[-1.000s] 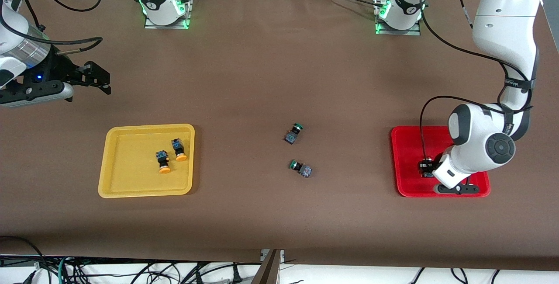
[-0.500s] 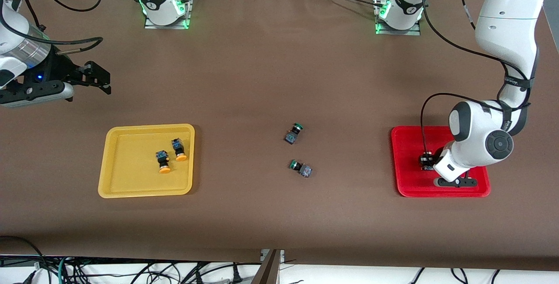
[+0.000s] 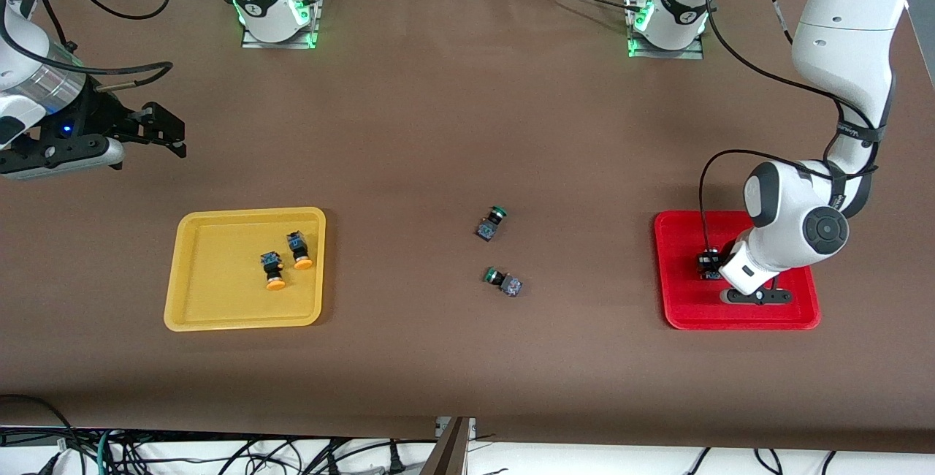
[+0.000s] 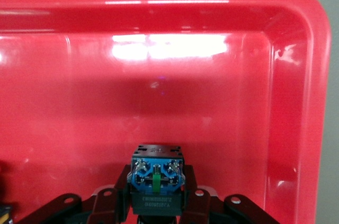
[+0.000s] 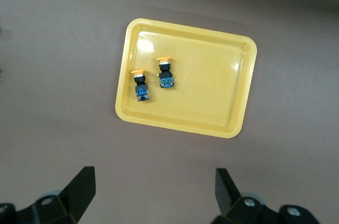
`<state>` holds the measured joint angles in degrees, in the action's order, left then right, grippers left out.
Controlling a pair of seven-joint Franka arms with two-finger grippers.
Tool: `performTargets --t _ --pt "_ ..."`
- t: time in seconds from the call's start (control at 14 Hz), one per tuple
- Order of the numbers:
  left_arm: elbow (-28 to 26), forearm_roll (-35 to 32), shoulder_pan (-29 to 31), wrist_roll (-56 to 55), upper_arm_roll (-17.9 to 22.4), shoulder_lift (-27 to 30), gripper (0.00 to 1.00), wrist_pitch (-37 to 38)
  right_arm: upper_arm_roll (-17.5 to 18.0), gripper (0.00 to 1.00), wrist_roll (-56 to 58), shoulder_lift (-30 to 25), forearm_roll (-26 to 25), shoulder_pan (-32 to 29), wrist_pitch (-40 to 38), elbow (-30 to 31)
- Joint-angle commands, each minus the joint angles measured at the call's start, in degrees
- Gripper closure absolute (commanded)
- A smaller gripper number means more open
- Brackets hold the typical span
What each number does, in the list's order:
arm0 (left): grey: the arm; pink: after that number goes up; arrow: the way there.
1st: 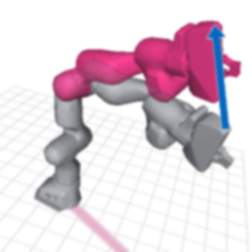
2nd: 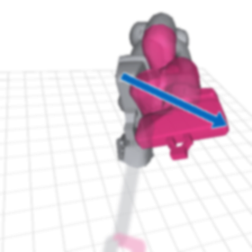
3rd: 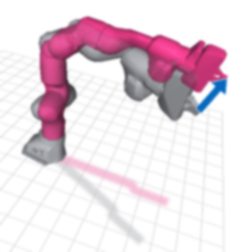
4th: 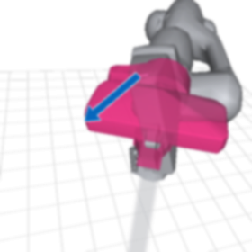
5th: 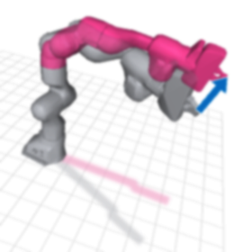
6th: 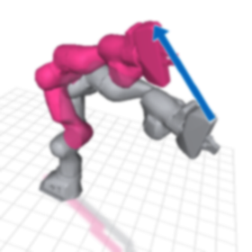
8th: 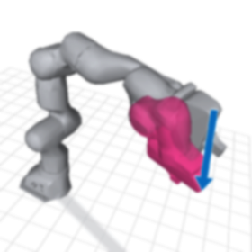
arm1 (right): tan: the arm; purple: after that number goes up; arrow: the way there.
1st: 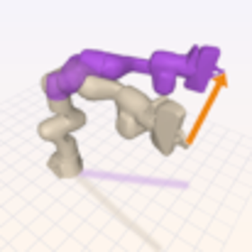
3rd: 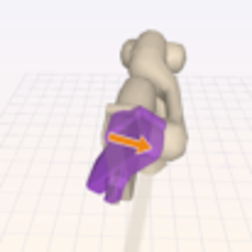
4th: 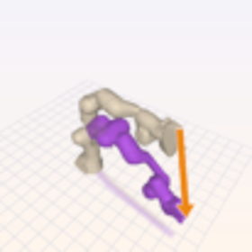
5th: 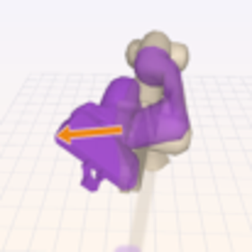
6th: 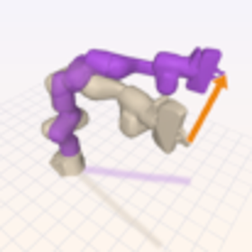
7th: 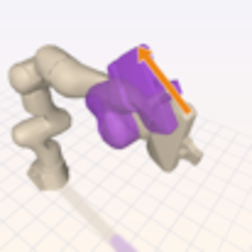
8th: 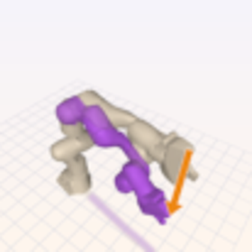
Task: Place red and yellow buttons in trays
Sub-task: 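Lower the red button into the red tray and open the left gripper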
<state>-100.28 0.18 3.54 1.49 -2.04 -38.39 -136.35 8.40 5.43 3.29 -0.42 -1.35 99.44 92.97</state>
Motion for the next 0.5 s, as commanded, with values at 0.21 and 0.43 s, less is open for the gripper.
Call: performTargets --t 0.21,0.43 --pt "1.04 -0.26 0.33 0.53 -1.21 2.96 0.00 1.94 0.38 0.00 -0.77 0.22 0.33 -0.14 -0.83 -1.21" --pt "10.86 -0.26 -1.51 -0.26 -1.74 3.06 0.00 13.61 0.38 0.00 -0.77 0.22 0.33 -0.14 -0.74 -1.30"
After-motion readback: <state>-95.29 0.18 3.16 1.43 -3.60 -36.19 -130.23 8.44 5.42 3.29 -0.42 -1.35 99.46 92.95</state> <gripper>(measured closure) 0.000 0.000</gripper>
